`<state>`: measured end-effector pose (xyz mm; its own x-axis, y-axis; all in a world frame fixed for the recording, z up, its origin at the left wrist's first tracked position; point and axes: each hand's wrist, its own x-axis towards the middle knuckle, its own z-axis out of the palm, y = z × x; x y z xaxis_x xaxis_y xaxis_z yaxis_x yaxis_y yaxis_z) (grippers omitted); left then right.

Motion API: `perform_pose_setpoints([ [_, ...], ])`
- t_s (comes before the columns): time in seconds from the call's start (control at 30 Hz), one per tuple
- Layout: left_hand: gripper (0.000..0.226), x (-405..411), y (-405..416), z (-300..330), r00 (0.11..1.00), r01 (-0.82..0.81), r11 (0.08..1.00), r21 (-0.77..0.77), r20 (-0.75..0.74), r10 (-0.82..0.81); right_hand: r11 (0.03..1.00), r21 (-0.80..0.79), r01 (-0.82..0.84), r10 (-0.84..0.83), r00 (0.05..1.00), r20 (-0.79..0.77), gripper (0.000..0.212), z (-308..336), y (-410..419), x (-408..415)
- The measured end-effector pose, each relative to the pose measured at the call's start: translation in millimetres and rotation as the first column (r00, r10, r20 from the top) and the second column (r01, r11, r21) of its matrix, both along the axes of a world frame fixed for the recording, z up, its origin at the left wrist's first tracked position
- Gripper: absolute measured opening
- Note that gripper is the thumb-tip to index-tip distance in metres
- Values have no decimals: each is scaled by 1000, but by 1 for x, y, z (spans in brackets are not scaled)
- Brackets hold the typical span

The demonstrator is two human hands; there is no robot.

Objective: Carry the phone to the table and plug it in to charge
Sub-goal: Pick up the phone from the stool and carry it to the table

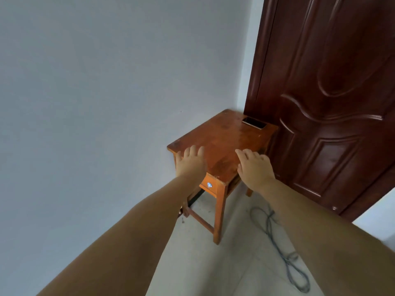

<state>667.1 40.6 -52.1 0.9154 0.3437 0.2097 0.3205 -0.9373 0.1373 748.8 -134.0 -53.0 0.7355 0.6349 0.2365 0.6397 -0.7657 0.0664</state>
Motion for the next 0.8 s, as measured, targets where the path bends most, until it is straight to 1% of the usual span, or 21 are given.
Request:
perform_pose_setpoints([
  [0.13,46,79,4,-12,998,49,999,22,-33,-48,1000,-8,28,-28,1000,-14,48,-10,-5,77],
  [0.23,48,153,-3,-24,996,85,995,43,-42,-83,999,-29,32,-32,999,-23,48,-19,-11,153],
  [0.33,51,224,-8,-35,996,81,996,35,-42,-80,999,-46,20,-22,999,-35,48,-25,-13,230],
  [0.4,53,265,-8,-43,997,51,998,32,-56,-49,999,-47,-1,-2,999,-54,48,-26,-12,275],
  [0.53,53,345,-10,-55,996,-55,997,-53,-76,51,991,-106,-82,78,996,-47,47,-31,-13,373],
  [0.63,52,389,-6,-66,990,-102,991,-86,-105,93,990,-112,-83,71,992,-102,48,-42,-6,433],
  [0.8,51,445,15,-92,970,-181,977,-115,-183,159,989,-104,-106,82,974,-212,43,-78,22,500],
])
